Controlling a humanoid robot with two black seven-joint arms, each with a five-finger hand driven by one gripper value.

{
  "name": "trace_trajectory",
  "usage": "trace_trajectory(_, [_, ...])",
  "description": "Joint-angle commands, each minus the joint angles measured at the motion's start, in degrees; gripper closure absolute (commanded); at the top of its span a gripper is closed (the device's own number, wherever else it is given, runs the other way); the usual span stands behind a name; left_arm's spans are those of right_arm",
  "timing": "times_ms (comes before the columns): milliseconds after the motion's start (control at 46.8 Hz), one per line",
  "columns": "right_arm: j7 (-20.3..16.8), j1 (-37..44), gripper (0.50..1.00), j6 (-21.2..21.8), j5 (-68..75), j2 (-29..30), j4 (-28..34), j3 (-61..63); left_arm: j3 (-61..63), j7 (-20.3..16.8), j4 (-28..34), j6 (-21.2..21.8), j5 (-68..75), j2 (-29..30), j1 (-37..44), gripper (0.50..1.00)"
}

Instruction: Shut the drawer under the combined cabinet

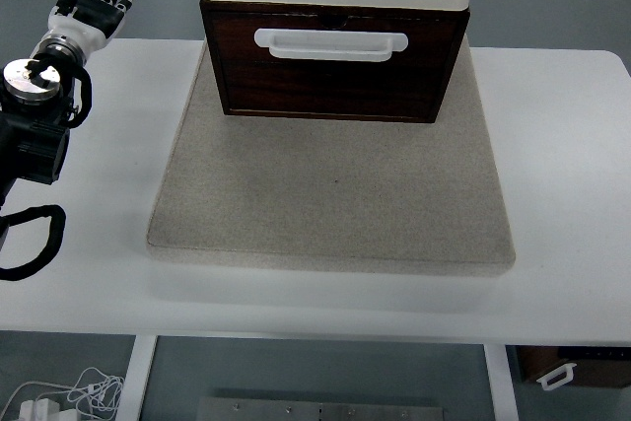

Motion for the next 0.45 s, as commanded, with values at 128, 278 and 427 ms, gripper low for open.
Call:
trace_trajectory(128, [-0.25, 0.00, 0.548, 0.00, 0.01, 0.00, 1.14, 0.03, 0.18, -0.38, 0.00, 0.84, 0.07, -2.20, -1.46, 0.500])
trace_trajectory(278, [-0.51, 0.00, 0.548, 0.00, 0.01, 0.00, 1.14, 0.03, 0.18, -0.55, -0.09, 2.16, 0.16, -3.08, -1.81, 0.500])
trace_trajectory(427, [-2.18, 0.00, 0.548, 0.00, 0.10, 0.00, 1.14, 0.12, 0.27, -0.82, 0.00, 2.16, 0.16, -3.60, -1.81, 0.500])
